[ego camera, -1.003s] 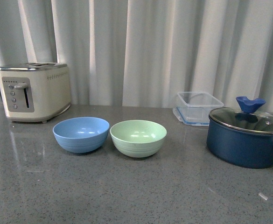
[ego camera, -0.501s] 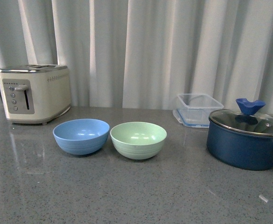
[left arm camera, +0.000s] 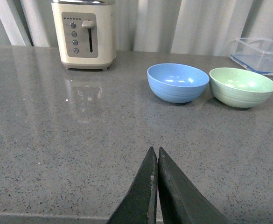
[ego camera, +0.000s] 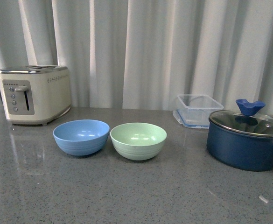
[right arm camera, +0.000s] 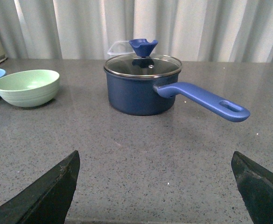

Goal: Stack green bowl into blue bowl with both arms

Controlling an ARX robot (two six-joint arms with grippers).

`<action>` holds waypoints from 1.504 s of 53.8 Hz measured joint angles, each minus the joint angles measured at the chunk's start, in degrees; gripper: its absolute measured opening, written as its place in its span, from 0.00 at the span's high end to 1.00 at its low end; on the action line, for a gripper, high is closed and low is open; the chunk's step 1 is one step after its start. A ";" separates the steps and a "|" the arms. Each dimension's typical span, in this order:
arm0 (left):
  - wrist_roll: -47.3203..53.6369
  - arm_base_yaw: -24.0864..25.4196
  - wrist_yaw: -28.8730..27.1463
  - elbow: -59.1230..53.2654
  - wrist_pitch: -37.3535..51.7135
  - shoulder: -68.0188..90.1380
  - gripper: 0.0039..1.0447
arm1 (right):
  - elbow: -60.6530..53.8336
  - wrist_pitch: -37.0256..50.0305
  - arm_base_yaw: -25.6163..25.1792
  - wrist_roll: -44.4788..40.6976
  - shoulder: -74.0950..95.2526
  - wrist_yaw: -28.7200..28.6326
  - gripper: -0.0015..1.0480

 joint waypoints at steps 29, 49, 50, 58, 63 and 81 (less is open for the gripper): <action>0.02 0.00 0.00 0.00 -11.02 -11.39 0.97 | 0.00 0.00 0.00 0.00 0.00 0.00 0.10; 0.04 0.00 0.09 0.00 -24.83 -23.54 0.97 | 0.00 0.00 0.00 0.00 0.00 0.02 0.10; 0.04 0.00 0.09 0.00 -24.92 -23.78 0.97 | 0.00 0.00 0.00 0.00 0.00 0.02 0.10; 0.04 0.00 0.02 0.00 -25.42 -25.33 0.97 | 0.00 0.00 0.02 -0.02 0.00 0.00 0.10; 0.04 0.00 0.02 0.00 -25.42 -25.35 0.97 | 0.00 0.00 0.00 0.00 0.00 0.02 0.10; 0.04 0.00 0.07 0.00 -25.42 -25.35 0.45 | 16.17 -24.68 6.03 1.11 25.70 5.07 0.10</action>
